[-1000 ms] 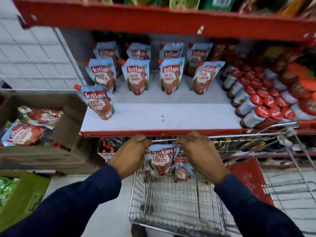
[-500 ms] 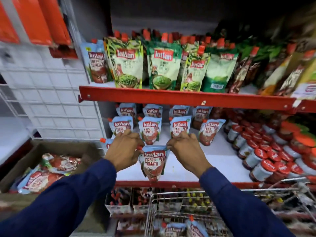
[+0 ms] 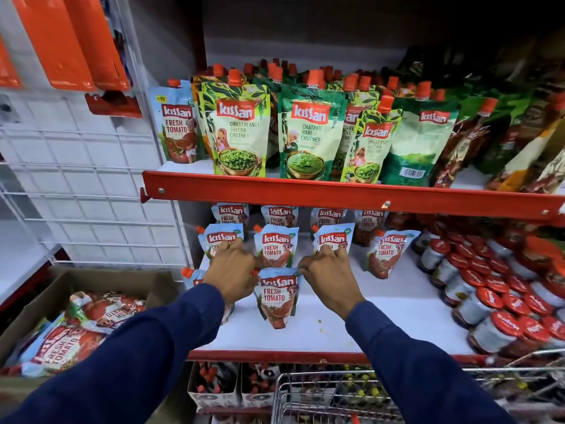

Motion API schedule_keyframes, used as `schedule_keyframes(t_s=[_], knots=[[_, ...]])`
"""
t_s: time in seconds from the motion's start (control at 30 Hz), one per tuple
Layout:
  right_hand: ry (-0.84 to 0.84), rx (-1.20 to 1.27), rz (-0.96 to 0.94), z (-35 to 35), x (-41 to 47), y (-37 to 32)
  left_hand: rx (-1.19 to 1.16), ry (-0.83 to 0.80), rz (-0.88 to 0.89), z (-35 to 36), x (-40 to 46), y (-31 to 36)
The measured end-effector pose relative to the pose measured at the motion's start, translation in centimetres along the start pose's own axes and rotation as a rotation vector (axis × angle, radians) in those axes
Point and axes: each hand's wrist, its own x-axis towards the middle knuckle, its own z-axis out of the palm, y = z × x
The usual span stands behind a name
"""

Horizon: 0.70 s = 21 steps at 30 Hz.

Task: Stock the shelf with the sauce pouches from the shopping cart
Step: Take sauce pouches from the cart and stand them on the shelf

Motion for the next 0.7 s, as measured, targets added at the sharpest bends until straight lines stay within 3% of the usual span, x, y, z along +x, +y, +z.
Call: schedule_keyframes(t_s=[0.27, 0.7], knots=[[-0.023, 0.026, 0.037, 1.8, 0.3, -0.5, 0.001, -0.044, -0.042, 1.3, 0.7, -0.1], [-0.032, 0.282, 0.042, 1.5, -0.7, -0.7, -0.014, -0.085, -0.047, 2.3, 0.0, 0.0]])
